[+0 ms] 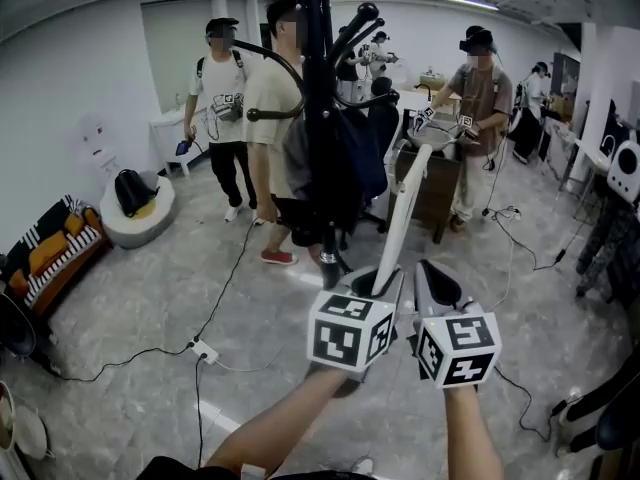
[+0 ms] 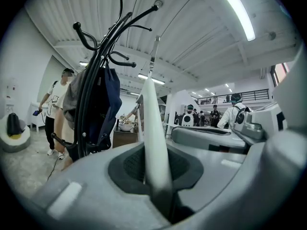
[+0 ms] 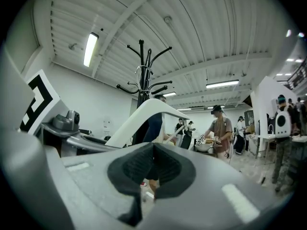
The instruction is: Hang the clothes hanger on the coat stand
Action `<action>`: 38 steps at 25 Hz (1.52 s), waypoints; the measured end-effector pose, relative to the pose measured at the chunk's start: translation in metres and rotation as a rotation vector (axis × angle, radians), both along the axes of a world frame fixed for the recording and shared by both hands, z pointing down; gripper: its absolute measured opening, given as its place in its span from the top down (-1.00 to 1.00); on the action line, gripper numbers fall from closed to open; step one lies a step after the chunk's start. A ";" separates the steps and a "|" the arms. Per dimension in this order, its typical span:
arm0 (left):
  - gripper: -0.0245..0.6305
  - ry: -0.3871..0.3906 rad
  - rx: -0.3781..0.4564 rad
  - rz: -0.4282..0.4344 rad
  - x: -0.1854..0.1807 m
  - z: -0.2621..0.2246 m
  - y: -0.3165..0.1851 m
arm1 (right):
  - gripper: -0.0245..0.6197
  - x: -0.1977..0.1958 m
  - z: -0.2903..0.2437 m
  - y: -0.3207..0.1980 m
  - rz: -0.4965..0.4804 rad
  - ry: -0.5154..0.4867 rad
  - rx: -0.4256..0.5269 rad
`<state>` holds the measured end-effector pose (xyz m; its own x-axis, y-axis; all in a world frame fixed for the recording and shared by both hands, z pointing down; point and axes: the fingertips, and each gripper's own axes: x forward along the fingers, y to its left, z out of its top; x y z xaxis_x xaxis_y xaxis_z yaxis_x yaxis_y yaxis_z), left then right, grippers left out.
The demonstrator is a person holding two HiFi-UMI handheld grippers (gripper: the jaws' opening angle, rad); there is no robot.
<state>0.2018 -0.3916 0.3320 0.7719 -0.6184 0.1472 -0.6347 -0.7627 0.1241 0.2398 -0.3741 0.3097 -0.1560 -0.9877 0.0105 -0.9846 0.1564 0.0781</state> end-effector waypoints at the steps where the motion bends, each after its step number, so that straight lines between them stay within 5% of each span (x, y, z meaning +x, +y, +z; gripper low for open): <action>1: 0.74 0.000 -0.001 -0.009 0.003 0.001 -0.001 | 0.92 0.004 0.001 -0.001 -0.007 0.000 0.002; 17: 0.74 0.008 -0.010 -0.124 0.006 -0.015 -0.021 | 0.92 0.005 -0.021 -0.022 -0.153 0.017 0.023; 38: 0.74 0.054 0.017 -0.100 0.000 -0.043 -0.111 | 0.92 -0.007 -0.045 -0.105 -0.117 0.064 0.065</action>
